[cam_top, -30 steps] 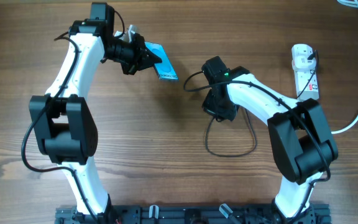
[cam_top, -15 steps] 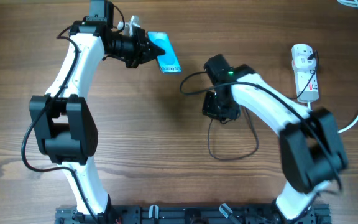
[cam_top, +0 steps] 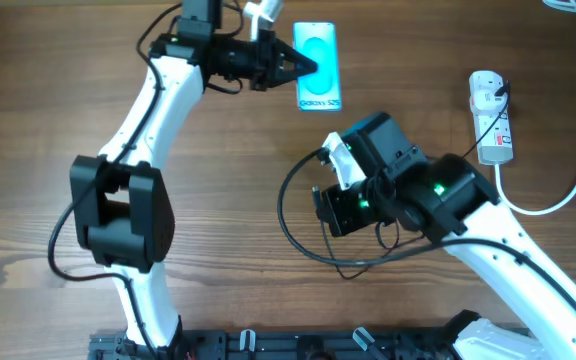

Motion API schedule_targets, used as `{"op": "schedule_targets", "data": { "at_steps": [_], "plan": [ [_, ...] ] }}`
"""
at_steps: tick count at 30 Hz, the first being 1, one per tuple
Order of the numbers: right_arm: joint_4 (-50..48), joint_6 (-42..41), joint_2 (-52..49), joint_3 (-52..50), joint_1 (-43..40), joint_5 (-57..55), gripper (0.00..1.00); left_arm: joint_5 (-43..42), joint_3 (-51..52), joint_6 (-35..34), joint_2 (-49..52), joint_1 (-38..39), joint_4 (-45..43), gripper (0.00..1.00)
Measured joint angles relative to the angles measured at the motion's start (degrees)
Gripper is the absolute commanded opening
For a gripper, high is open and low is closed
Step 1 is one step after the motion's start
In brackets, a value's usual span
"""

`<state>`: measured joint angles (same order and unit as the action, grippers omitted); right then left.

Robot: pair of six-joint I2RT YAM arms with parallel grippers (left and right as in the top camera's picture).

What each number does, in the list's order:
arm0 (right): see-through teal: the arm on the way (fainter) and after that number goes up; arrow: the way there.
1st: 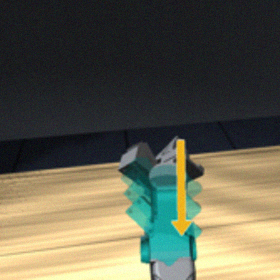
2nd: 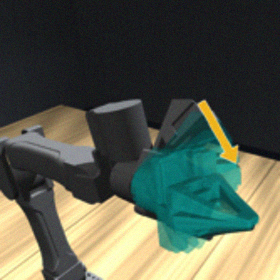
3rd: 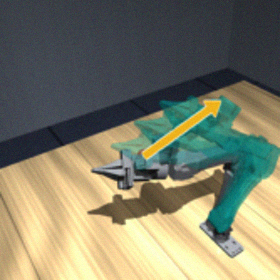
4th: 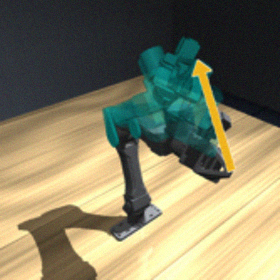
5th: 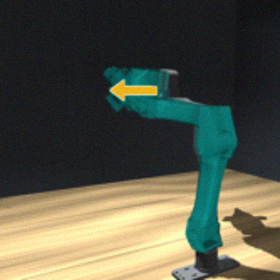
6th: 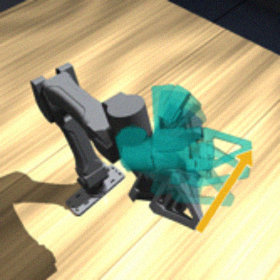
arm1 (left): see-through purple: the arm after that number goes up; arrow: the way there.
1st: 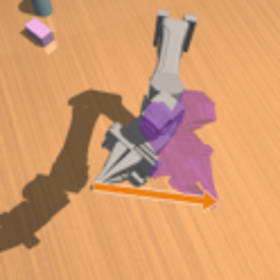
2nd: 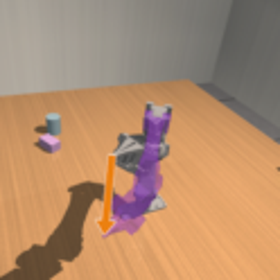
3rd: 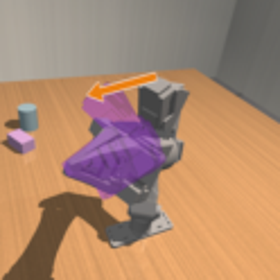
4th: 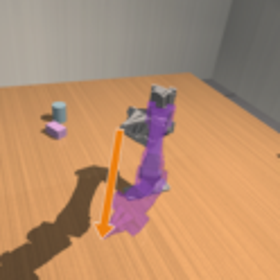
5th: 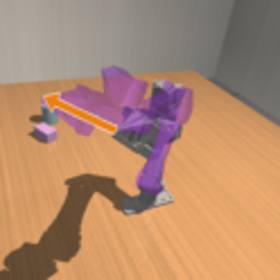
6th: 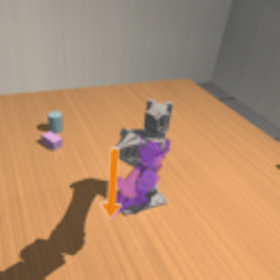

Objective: Plug charger to phone and switch on socket
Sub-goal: 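Lift the plug with the right gripper toward the phone's bottom port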

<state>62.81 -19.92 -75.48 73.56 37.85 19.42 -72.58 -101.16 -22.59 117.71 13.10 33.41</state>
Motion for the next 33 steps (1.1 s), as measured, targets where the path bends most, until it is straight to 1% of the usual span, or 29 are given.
{"op": "schedule_targets", "data": {
  "at_steps": [4,7,10,13,15,17,25,27,29,33],
  "plan": [
    [0.81,-1.66,4.63,0.0,0.0,-3.61,0.04,7.08,0.0,1.86,-4.55,3.56,3.26,0.04],
    [1.95,-1.92,7.1,0.02,0.0,-5.99,0.04,9.97,0.0,3.08,-7.89,3.78,3.96,0.04],
    [0.96,-2.36,7.23,0.04,0.0,-7.04,0.04,10.99,0.0,3.52,-10.49,3.43,4.94,0.04],
    [-1.64,-3.17,7.23,0.04,0.0,-7.37,0.04,12.94,-0.07,4.13,-13.38,2.69,8.98,0.04],
    [-2.05,-3.41,7.23,0.04,0.0,-7.52,0.04,14.67,-0.07,4.5,-13.9,2.14,12.76,0.04],
    [-2.34,-3.74,7.23,0.04,0.0,-7.5,0.04,15.58,-0.07,4.55,-13.9,1.92,14.58,0.04],
    [-6.86,-4.28,7.23,0.04,0.0,-5.4,0.04,13.73,-0.07,4.55,-14.25,1.92,14.6,0.04],
    [-7.8,-4.48,7.23,0.04,0.0,-5.29,0.04,11.69,-0.07,4.7,-14.43,1.92,14.58,0.04],
    [-8.96,-4.74,7.23,0.04,0.0,-5.29,0.04,9.25,-0.07,6.1,-14.45,1.92,14.56,0.04],
    [-10.86,-4.94,7.23,0.04,0.0,-5.29,0.04,6.95,-0.07,8.26,-14.47,1.92,14.53,0.04]
  ]
}}
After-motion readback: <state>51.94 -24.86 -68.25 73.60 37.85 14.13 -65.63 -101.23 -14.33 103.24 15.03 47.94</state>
